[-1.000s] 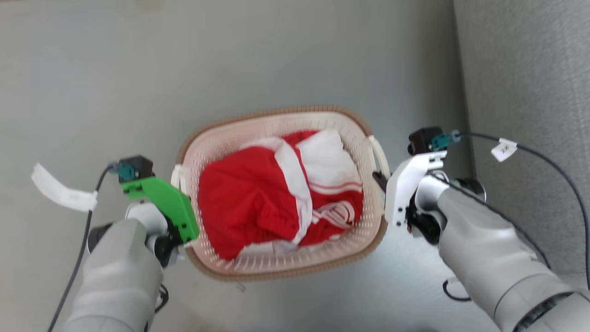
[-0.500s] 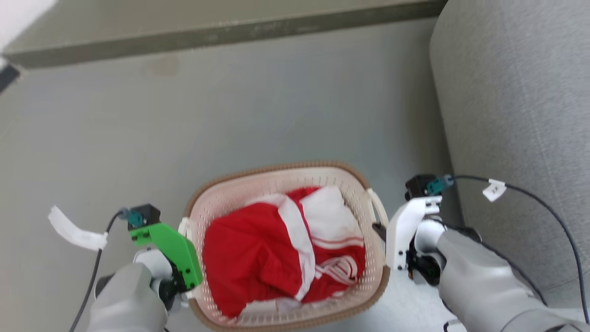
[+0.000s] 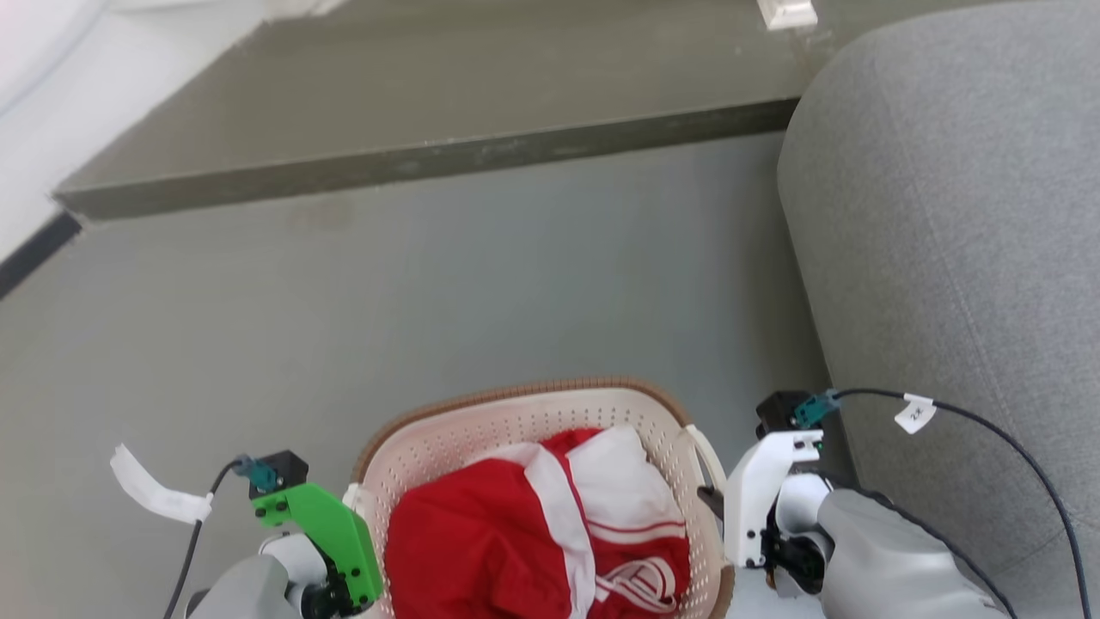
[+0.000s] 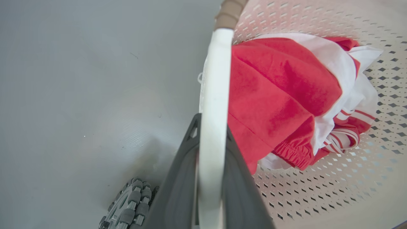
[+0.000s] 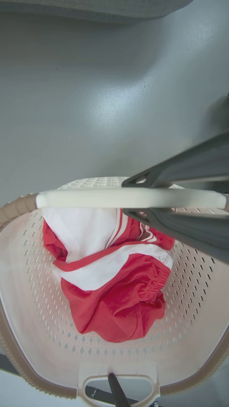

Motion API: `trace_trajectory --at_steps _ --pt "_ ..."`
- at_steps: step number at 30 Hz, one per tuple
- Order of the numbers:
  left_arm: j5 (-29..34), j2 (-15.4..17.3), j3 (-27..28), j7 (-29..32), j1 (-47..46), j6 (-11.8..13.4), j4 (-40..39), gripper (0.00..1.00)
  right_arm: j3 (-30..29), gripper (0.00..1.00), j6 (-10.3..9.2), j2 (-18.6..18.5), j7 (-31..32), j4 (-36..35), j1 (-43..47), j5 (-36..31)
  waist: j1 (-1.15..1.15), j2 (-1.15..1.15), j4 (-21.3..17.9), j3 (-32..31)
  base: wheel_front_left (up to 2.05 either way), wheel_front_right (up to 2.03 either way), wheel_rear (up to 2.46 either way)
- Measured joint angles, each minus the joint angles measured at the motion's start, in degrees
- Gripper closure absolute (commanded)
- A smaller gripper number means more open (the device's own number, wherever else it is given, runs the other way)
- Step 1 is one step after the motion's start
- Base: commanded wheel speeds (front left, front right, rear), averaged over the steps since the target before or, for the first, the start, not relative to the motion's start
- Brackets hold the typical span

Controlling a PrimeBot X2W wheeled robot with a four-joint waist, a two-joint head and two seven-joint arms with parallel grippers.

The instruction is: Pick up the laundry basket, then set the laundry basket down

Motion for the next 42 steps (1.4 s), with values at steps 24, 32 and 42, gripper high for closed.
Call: trace_trajectory --at_steps 24,32,42 --pt "-1.9 0.1 -1.2 2.8 5.0 0.0 0.2 1.0 1.8 1.0 0.01 0.0 1.9 -0.3 4.9 3.5 0.0 0.0 0.2 -7.2 0.0 0.0 0.0" --pt "-2.4 0.1 -1.5 3.1 5.0 0.1 0.2 1.0 2.1 1.0 -0.01 0.0 1.9 -0.3 4.9 3.7 0.0 0.0 0.4 -7.5 0.0 0.0 0.0" --pt "-3.5 0.2 -2.2 3.4 5.1 0.4 0.0 1.0 2.9 1.0 -0.13 -0.1 1.9 -0.3 4.9 4.4 0.0 0.0 0.7 -7.6 0.0 0.0 0.0"
